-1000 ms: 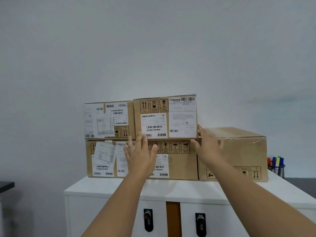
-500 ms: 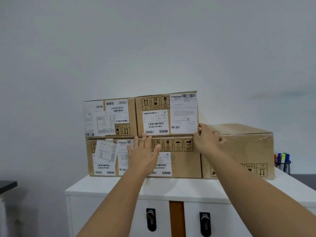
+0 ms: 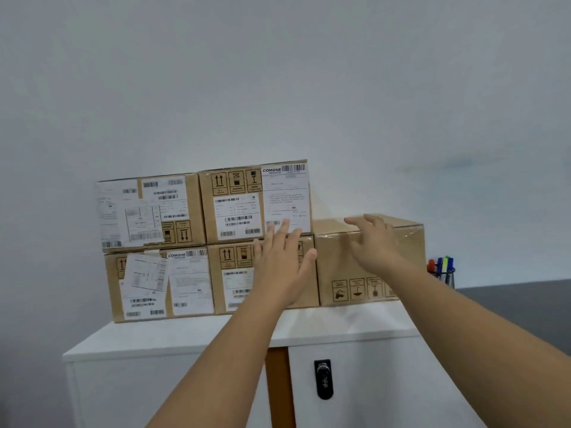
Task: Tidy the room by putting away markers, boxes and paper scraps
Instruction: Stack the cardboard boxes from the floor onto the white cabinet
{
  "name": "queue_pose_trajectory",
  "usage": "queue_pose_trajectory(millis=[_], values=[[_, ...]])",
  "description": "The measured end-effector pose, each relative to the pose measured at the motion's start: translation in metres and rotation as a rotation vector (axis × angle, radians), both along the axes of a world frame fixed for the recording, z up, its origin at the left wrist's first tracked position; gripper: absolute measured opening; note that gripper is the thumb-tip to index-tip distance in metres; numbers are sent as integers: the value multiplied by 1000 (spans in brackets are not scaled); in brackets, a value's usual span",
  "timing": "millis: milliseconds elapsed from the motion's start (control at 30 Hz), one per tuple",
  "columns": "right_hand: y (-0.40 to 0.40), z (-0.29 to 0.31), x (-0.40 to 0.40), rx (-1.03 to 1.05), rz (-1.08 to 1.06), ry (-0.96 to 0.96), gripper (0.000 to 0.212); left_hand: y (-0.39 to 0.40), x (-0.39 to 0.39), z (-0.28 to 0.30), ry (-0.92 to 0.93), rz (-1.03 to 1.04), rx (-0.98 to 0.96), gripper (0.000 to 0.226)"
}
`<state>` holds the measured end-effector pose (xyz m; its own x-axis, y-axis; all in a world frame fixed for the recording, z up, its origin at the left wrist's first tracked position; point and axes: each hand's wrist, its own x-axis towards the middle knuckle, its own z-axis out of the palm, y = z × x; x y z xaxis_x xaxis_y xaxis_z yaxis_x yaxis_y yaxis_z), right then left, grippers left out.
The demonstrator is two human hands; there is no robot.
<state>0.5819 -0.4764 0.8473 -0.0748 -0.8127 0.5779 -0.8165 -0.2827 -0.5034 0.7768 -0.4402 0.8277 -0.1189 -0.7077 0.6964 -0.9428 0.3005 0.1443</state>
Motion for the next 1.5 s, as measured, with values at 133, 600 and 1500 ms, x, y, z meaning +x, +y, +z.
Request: queue_pose_trajectory(millis=[133, 600, 1500], values=[[27, -4, -67, 37, -156, 17, 49, 15, -68, -8, -35, -146, 21, 61], [210, -58, -328, 286, -629, -40, 44, 96, -324, -68, -193, -674, 310, 62], [460, -461, -499, 949, -919, -868, 27, 234, -553, -446, 175, -573, 1612, 52]])
